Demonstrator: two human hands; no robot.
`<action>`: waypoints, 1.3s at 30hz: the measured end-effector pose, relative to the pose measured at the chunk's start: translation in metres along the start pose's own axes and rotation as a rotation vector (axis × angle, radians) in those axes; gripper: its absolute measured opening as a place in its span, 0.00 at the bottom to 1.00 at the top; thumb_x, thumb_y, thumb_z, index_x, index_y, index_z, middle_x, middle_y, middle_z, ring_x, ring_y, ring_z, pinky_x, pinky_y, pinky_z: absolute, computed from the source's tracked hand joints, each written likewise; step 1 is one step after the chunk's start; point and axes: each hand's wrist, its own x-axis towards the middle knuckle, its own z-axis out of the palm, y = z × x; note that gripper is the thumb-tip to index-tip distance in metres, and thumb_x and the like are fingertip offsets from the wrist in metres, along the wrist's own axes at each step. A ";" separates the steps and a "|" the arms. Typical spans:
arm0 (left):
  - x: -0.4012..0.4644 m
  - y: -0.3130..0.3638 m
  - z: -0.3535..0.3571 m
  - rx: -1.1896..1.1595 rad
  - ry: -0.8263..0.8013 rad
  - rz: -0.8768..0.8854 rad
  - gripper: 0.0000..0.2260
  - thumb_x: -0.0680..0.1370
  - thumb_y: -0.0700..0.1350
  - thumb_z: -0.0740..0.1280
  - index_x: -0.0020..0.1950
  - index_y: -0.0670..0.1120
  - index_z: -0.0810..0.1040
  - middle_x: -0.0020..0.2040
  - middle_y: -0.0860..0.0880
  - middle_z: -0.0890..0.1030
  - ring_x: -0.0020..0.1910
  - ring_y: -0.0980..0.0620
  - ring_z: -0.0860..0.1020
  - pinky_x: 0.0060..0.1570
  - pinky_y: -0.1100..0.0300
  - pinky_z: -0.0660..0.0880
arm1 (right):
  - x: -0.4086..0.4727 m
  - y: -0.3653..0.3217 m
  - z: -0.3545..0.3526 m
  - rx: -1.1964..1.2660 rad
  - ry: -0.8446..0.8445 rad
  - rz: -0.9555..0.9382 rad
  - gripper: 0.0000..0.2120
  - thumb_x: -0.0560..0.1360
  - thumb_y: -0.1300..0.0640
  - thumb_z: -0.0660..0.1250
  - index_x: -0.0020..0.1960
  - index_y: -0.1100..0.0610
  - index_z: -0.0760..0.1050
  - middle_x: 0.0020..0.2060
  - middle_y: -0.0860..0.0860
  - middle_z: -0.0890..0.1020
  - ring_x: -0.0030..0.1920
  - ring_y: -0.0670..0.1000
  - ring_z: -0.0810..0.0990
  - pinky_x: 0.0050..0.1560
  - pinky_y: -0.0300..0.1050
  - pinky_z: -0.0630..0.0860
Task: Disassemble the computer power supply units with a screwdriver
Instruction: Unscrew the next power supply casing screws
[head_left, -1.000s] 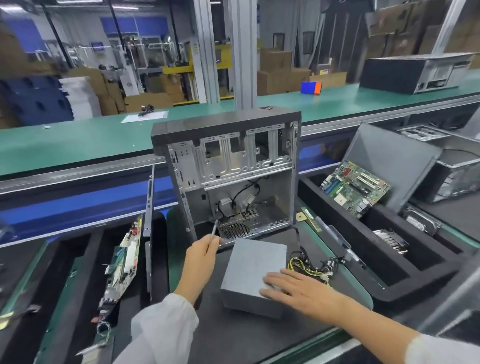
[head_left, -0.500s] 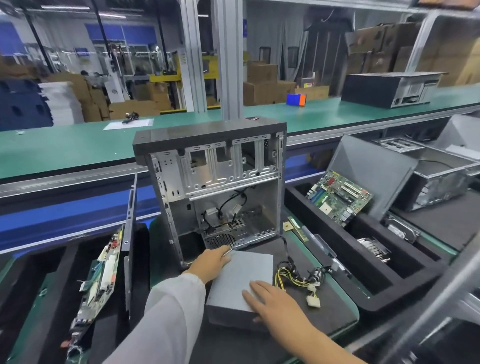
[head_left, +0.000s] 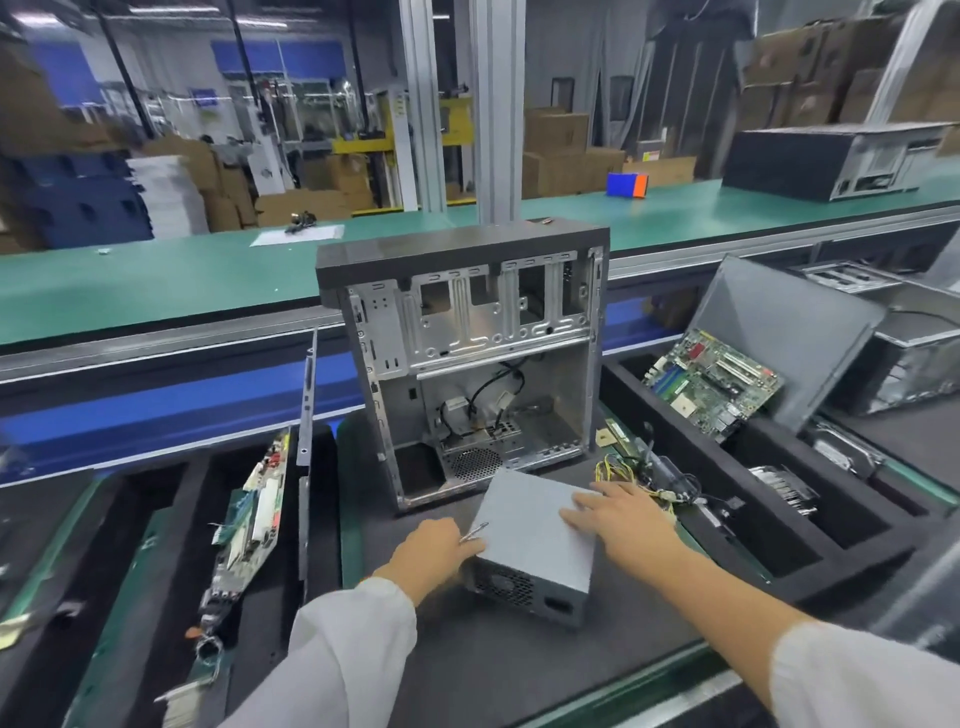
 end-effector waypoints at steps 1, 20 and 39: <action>-0.003 0.000 0.006 -0.070 0.008 -0.015 0.22 0.80 0.58 0.63 0.33 0.45 0.66 0.36 0.47 0.74 0.40 0.46 0.75 0.39 0.57 0.67 | 0.002 -0.005 0.003 0.061 -0.024 0.094 0.24 0.78 0.63 0.54 0.71 0.47 0.65 0.70 0.51 0.68 0.74 0.56 0.59 0.72 0.51 0.59; -0.031 -0.005 0.005 -0.358 0.320 0.005 0.23 0.78 0.52 0.69 0.27 0.42 0.71 0.23 0.53 0.65 0.23 0.55 0.62 0.25 0.65 0.59 | 0.033 -0.025 0.005 0.785 -0.295 0.319 0.36 0.80 0.47 0.59 0.78 0.58 0.43 0.75 0.59 0.59 0.74 0.59 0.59 0.71 0.49 0.61; -0.005 0.045 -0.039 -1.801 0.581 0.053 0.23 0.85 0.54 0.52 0.49 0.41 0.81 0.35 0.49 0.79 0.40 0.52 0.78 0.46 0.61 0.72 | 0.072 -0.058 -0.045 2.679 0.046 0.431 0.08 0.69 0.59 0.70 0.45 0.59 0.74 0.42 0.54 0.78 0.30 0.47 0.73 0.28 0.33 0.72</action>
